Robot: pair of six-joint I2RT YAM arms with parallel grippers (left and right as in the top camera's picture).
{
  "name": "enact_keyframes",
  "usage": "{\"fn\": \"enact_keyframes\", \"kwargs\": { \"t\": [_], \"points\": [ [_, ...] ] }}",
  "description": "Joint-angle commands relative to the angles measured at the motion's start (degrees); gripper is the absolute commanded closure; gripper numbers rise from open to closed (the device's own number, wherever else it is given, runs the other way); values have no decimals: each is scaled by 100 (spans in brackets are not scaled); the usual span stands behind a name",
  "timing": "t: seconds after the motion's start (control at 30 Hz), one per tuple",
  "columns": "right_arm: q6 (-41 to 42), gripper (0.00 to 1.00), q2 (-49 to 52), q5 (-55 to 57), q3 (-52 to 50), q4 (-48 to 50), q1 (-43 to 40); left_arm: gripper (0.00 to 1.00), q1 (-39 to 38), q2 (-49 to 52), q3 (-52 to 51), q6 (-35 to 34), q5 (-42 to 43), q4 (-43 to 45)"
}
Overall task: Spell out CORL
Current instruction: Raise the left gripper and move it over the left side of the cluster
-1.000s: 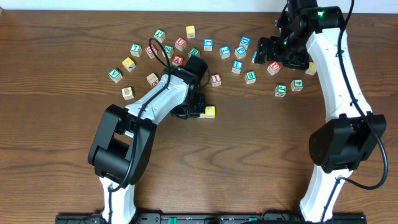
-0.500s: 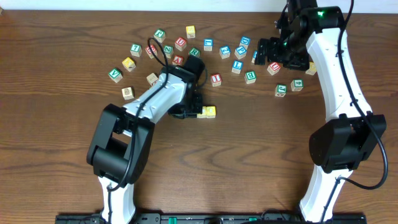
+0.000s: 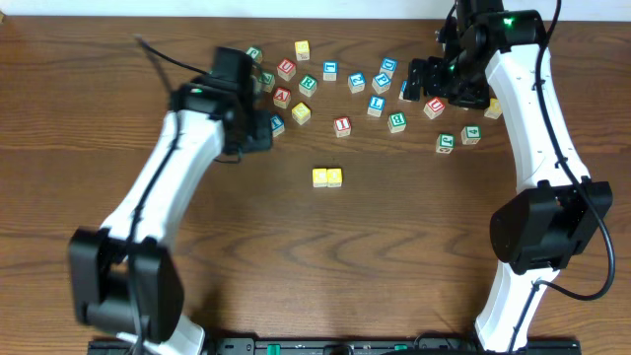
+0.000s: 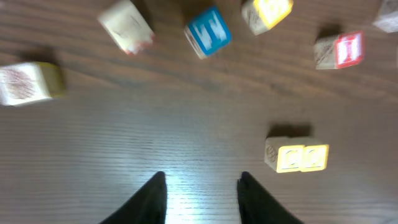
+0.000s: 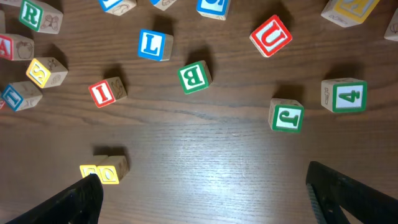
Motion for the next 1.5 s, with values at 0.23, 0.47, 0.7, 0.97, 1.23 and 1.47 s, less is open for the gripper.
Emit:
{"fn": "enact_keyframes", "kwargs": {
  "t": [0.23, 0.47, 0.7, 0.97, 1.23, 1.47],
  "points": [
    [-83, 1, 42, -245, 120, 138, 0, 37, 695, -1043, 138, 227, -68, -15],
    [-127, 1, 42, -247, 120, 264, 262, 35, 977, -1075, 138, 225, -68, -11],
    [-122, 1, 42, -225, 120, 424, 551, 35, 979, -966, 136, 221, -457, 11],
    [-122, 1, 42, -186, 120, 376, 614, 33, 979, -776, 136, 223, -782, 149],
    [-120, 1, 42, -186, 120, 374, 614, 25, 973, -581, 136, 223, -778, 339],
    [-120, 1, 42, -186, 120, 378, 614, 24, 957, -339, 136, 223, -774, 356]
  ]
}}
